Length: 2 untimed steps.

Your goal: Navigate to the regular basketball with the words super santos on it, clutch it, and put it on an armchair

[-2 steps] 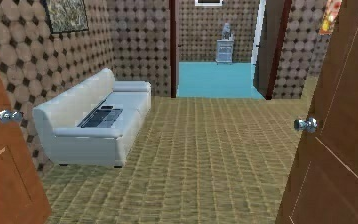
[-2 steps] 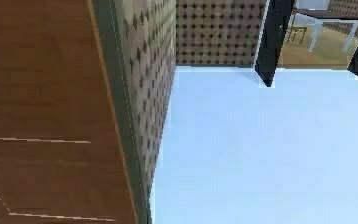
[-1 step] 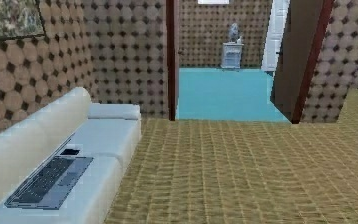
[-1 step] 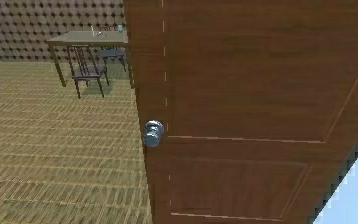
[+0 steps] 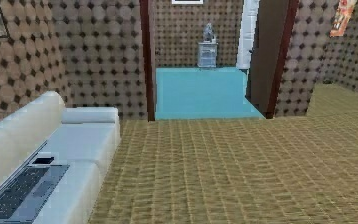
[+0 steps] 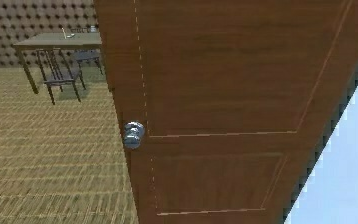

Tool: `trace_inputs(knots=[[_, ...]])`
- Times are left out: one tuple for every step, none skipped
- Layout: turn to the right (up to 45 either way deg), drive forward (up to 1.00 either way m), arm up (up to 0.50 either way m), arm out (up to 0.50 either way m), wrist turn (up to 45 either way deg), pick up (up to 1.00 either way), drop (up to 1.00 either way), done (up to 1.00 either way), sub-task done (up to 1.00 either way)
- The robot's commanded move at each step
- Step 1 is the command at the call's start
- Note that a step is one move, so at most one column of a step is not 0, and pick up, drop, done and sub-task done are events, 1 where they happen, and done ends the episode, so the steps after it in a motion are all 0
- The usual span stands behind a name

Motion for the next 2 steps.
trace_inputs(knots=[[0.0,0.5,0.0,0.0,0.0,0.0,0.0,0.0,0.0],[9.0,0.0,0.0,0.0,0.0,0.0,0.0,0.0,0.0]])
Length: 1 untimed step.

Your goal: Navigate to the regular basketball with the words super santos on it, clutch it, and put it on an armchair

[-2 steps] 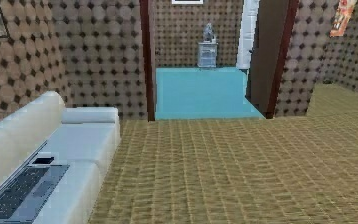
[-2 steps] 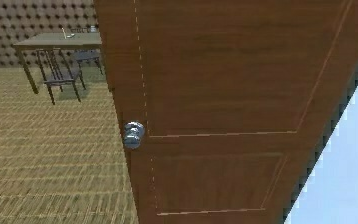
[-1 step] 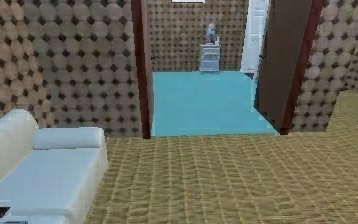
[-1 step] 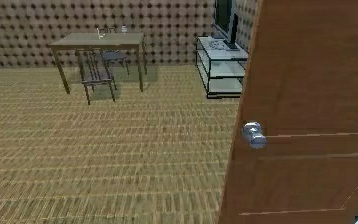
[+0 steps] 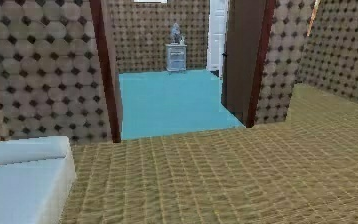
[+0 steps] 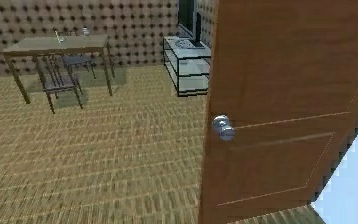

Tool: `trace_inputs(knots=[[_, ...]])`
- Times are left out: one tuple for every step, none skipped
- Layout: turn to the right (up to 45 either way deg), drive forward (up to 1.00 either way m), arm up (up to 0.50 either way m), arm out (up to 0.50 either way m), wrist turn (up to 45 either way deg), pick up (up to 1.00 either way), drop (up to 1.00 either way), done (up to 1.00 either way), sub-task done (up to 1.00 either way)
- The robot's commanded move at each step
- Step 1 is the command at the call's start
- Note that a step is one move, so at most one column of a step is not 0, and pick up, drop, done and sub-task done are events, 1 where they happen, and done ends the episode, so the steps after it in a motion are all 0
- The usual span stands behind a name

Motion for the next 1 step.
trace_inputs(knots=[[0.0,1.0,0.0,0.0,0.0,0.0,0.0,0.0,0.0]])
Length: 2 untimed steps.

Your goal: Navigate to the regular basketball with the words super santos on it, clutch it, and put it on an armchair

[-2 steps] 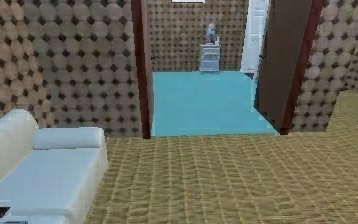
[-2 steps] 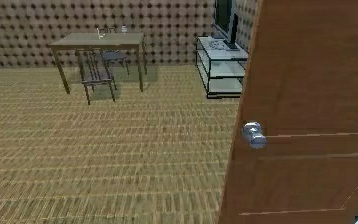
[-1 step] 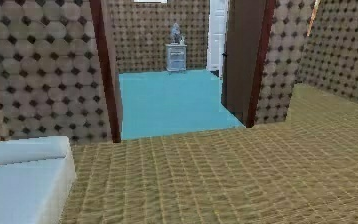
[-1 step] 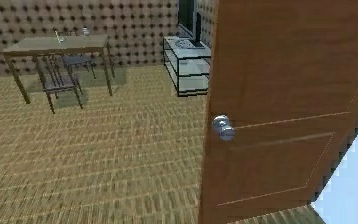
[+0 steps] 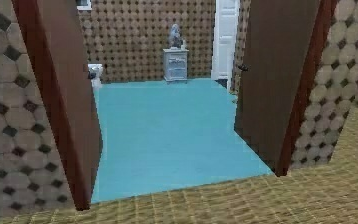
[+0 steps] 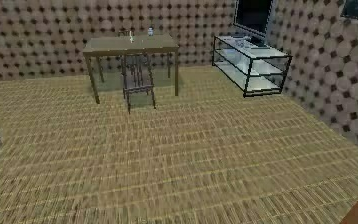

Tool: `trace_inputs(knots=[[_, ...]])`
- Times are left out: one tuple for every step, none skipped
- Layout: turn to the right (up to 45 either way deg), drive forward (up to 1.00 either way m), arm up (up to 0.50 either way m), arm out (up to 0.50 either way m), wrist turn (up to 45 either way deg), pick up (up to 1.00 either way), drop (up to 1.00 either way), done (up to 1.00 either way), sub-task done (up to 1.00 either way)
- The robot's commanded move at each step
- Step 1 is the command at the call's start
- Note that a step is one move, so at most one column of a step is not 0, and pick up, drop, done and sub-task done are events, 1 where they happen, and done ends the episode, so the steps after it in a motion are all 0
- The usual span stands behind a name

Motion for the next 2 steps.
trace_inputs(knots=[[0.0,1.0,0.0,0.0,0.0,0.0,0.0,0.0,0.0],[3.0,0.0,0.0,0.0,0.0,0.0,0.0,0.0,0.0]])
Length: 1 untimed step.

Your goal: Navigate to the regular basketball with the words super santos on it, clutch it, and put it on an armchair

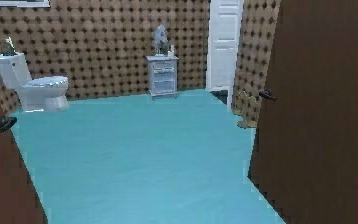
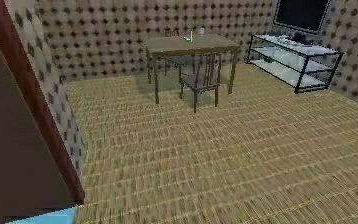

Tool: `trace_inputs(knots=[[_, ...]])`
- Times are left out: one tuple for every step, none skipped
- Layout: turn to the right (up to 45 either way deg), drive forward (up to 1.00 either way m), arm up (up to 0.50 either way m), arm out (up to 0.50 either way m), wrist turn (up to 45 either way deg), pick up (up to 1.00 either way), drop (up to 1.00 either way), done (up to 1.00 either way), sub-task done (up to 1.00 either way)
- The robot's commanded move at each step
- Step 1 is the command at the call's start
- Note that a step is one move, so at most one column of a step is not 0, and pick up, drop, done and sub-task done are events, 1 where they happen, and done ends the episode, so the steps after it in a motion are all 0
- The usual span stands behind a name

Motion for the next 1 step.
trace_inputs(knots=[[0.0,1.0,0.0,0.0,0.0,0.0,0.0,0.0,0.0]])
